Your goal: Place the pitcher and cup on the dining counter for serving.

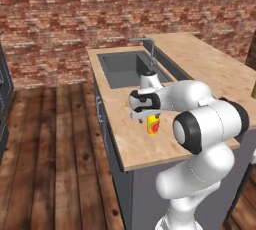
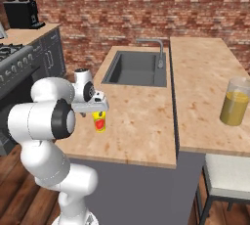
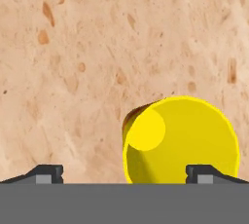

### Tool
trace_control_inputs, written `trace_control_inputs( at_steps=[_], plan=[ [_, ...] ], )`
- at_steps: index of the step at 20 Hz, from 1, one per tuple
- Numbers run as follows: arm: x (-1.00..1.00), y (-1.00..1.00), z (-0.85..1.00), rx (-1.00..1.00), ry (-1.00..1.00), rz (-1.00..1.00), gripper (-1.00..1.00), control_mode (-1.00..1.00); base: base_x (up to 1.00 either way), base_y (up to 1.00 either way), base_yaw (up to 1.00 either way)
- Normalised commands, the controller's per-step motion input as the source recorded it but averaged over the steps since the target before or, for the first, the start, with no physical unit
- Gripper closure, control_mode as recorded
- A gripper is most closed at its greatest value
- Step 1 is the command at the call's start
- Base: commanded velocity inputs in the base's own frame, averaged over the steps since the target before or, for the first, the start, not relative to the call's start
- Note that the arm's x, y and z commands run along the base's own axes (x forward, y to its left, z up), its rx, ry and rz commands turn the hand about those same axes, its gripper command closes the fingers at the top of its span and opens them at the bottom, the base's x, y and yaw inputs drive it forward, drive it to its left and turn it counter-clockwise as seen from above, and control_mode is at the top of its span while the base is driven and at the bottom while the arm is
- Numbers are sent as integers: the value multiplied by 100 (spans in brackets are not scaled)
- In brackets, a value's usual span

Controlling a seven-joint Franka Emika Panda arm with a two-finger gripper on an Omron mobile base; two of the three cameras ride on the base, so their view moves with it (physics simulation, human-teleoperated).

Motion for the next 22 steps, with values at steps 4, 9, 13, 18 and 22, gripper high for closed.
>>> trace_control_inputs(
  at_steps=[4, 9, 13, 18, 22],
  plan=[
    [8, 0, -24, -3, 0, 0, -100, -100, 0, 0, 0],
    [11, 0, -22, -2, 0, 0, -100, -100, 0, 0, 0],
    [8, 0, -15, -1, 0, 0, -100, -100, 0, 0, 0],
    [1, 1, 0, -1, 1, 0, 100, -100, 0, 0, 0],
    [0, 0, 0, 0, 0, 0, 100, -100, 0, 0, 0]
  ],
)
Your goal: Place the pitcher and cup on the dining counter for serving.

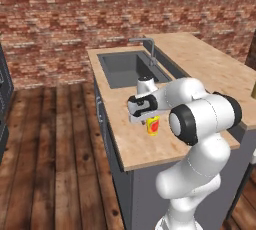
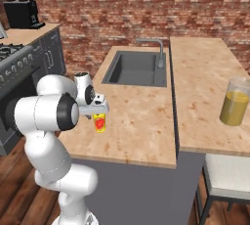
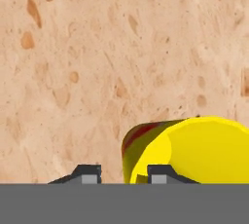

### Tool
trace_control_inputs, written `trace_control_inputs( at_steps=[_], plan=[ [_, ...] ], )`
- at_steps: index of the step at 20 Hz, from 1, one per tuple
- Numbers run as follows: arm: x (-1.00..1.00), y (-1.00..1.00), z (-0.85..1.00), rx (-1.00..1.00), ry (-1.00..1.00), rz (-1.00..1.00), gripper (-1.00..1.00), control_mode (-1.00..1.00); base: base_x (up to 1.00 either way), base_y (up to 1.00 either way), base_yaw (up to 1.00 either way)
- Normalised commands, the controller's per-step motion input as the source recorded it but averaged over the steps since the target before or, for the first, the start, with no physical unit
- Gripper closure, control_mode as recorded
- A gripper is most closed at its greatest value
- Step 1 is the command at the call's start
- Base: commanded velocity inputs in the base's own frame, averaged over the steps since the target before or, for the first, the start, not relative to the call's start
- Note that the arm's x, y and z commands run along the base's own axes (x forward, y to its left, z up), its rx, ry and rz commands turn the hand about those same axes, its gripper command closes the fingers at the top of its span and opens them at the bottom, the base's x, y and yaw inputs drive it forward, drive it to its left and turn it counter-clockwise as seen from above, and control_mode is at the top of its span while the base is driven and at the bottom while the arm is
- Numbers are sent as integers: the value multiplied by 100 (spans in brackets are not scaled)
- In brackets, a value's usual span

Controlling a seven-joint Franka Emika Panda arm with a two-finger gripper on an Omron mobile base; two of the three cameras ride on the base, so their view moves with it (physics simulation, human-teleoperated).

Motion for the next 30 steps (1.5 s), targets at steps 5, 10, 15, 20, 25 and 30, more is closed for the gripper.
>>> trace_control_inputs(
  at_steps=[5, 10, 15, 20, 25, 30],
  plan=[
    [0, 0, 0, 0, 0, 0, 100, -100, 0, 0, 0],
    [-3, 0, 6, 0, -1, 0, 100, -100, 0, 0, 0],
    [-28, 0, 44, 0, -5, 0, 100, -100, 0, 0, 0],
    [-53, -5, 89, 0, -13, 0, 100, -100, 0, 0, 0],
    [-65, -6, 85, 0, -12, 0, 100, -100, 0, 0, 0],
    [-69, 0, 82, 0, -11, 0, 100, -100, 0, 0, 0]
  ],
)
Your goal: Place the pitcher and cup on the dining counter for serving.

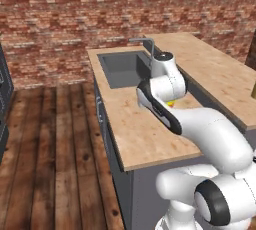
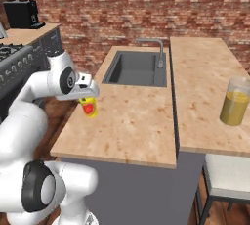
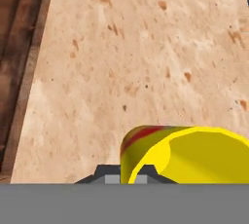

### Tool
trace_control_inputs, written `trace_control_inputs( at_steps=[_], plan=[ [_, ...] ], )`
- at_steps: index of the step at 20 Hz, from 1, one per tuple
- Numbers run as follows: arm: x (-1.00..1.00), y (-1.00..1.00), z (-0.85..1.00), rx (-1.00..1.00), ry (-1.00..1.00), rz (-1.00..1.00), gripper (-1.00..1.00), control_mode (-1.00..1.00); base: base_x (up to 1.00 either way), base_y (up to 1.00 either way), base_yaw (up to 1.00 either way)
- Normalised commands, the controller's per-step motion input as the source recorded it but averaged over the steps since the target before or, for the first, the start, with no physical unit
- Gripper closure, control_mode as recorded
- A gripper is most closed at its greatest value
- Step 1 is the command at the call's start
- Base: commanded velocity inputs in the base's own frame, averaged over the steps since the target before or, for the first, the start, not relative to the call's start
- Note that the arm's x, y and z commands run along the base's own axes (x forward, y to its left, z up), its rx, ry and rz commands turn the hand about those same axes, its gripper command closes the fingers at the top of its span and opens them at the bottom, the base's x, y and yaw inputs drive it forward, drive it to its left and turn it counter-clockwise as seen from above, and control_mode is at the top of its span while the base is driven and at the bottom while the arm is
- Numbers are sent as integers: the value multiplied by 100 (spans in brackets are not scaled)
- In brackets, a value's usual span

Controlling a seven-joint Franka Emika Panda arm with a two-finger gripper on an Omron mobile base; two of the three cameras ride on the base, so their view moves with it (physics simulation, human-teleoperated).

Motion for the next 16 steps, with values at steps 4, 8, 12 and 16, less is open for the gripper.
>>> trace_control_inputs(
  at_steps=[4, 8, 12, 16],
  plan=[
    [-84, 0, 68, 0, -4, 4, 100, -100, 0, 0, 0],
    [-100, -6, 52, 0, -1, 8, 100, -100, 0, 0, 0],
    [0, 0, 0, 0, 0, 0, 100, 100, -88, -67, 15],
    [0, 0, 0, 0, 0, 0, 100, 100, -38, -100, 2]
  ],
)
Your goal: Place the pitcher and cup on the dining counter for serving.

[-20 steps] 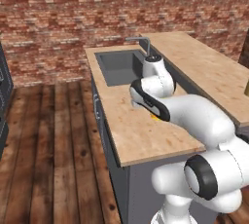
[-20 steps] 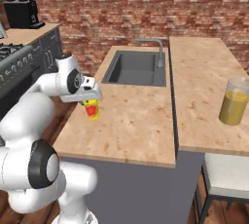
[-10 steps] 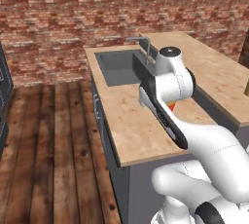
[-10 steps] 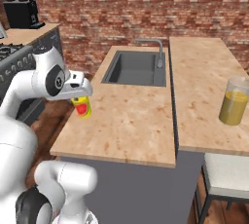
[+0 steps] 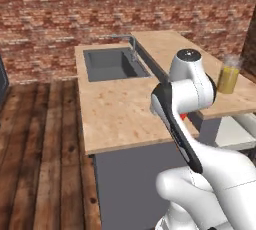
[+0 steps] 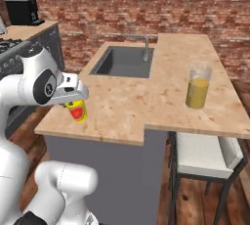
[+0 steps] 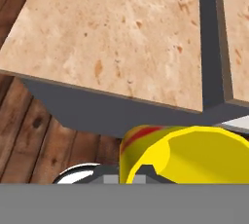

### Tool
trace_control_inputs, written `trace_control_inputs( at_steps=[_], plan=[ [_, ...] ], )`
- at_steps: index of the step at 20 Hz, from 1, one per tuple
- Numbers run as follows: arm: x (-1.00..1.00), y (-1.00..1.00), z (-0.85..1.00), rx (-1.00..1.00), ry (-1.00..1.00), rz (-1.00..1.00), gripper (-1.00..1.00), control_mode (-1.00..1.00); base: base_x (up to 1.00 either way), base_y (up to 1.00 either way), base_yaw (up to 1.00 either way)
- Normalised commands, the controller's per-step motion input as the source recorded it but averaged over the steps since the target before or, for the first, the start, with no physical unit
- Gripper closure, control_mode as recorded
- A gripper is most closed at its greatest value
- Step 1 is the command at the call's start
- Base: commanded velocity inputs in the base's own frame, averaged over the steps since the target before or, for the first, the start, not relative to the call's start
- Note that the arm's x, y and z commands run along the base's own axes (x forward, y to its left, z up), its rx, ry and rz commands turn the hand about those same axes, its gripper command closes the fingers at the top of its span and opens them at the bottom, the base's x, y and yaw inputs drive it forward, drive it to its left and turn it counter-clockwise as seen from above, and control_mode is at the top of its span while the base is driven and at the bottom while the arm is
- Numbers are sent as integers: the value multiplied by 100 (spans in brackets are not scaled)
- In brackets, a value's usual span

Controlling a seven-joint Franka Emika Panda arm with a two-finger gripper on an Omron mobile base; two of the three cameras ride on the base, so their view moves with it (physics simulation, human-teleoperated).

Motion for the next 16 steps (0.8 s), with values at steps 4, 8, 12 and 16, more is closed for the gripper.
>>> trace_control_inputs(
  at_steps=[4, 8, 12, 16],
  plan=[
    [0, 0, 0, 0, 0, 0, 100, 100, -9, -100, 0],
    [0, 0, 0, 0, 0, 0, 100, 100, 0, -100, 0],
    [0, 0, 0, 0, 0, 0, 100, 100, 0, -100, 0],
    [0, 0, 0, 0, 0, 0, 100, 100, 0, -100, 0]
  ],
)
